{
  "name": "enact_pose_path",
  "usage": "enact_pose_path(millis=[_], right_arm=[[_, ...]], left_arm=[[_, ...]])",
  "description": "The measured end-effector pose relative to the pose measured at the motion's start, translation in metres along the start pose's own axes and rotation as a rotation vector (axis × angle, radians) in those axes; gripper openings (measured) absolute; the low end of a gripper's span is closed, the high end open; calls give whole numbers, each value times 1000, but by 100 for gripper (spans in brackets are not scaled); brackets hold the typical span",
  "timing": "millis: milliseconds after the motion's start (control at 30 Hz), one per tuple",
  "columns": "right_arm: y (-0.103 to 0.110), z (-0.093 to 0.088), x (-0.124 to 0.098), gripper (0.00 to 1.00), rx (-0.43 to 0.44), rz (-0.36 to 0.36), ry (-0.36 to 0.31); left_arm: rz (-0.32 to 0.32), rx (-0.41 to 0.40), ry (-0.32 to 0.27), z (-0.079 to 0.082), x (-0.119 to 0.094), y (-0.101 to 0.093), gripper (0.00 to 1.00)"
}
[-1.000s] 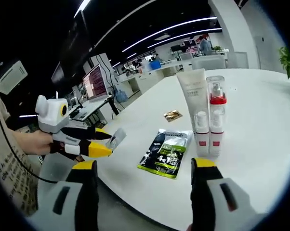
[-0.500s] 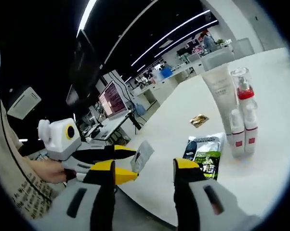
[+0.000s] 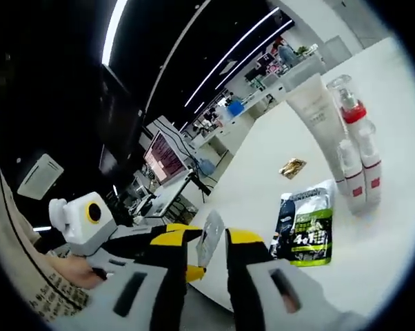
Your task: Arrange the skincare products in the storage area until every visible bottle or jar stands upright without overlapping.
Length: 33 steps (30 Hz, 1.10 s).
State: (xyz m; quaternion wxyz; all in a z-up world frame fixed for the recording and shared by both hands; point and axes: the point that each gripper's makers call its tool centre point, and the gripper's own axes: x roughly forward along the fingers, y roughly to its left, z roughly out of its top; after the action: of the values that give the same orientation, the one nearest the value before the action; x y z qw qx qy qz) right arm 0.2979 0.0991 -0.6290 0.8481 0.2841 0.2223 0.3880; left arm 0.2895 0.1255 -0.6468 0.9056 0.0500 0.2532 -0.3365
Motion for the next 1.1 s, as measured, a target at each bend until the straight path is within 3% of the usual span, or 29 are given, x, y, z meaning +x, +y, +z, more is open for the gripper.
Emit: enact_pose_path(millis=[200, 733, 867, 967, 1033, 1100], right_arm=[[-1, 1, -1, 2, 15, -7, -12], [-11, 9, -8, 1, 69, -36, -49], [-12, 11, -11, 1, 80, -33, -52], [-11, 13, -15, 1, 98, -20, -57], [-8, 15, -18, 1, 111, -1, -61], [-3, 17, -20, 1, 125, 26, -64]], left_arm=[[-11, 1, -12, 3, 1, -3, 37], [-86, -57, -38, 8, 2, -9, 41], [-142, -117, -41, 8, -1, -6, 41], [-201, -234, -51, 8, -5, -3, 42], [-233, -251, -55, 8, -8, 0, 41], [-300, -329, -49, 7, -12, -5, 41]])
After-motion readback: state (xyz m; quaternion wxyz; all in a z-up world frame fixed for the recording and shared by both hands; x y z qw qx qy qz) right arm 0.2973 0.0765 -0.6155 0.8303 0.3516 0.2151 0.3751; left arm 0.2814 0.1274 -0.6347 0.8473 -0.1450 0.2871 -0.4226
